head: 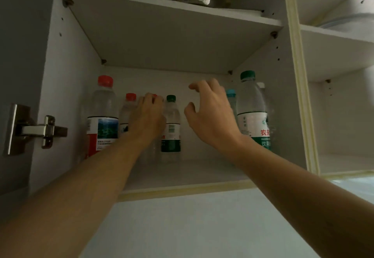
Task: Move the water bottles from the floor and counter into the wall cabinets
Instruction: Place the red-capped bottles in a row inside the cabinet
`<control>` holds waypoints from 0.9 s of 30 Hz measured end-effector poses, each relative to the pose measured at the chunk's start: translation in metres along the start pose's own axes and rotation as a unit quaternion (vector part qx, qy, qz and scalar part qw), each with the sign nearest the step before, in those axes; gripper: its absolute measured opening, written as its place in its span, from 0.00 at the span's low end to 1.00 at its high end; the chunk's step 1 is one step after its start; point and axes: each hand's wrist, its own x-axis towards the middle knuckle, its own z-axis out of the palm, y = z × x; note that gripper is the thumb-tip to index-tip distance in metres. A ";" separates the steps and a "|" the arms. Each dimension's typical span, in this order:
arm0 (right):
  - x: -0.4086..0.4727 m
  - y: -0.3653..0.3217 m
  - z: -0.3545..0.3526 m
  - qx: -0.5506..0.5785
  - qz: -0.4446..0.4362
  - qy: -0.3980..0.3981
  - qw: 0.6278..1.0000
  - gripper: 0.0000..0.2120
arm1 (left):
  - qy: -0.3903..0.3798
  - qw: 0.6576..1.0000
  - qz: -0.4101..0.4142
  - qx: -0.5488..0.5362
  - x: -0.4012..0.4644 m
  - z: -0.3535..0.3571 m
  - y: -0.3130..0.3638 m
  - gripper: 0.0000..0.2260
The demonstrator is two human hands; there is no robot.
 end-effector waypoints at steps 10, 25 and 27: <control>-0.071 0.046 -0.067 -0.077 0.192 0.008 0.978 0.41 | -0.073 0.927 -0.027 -0.368 0.000 -0.012 0.054 0.21; -0.076 0.051 -0.051 0.129 0.215 -0.038 0.967 0.37 | -0.247 0.816 -0.063 -0.518 -0.020 -0.010 0.115 0.36; -0.073 0.053 -0.052 0.134 0.203 -0.066 0.968 0.33 | -0.245 0.827 -0.061 -0.503 -0.017 -0.011 0.108 0.33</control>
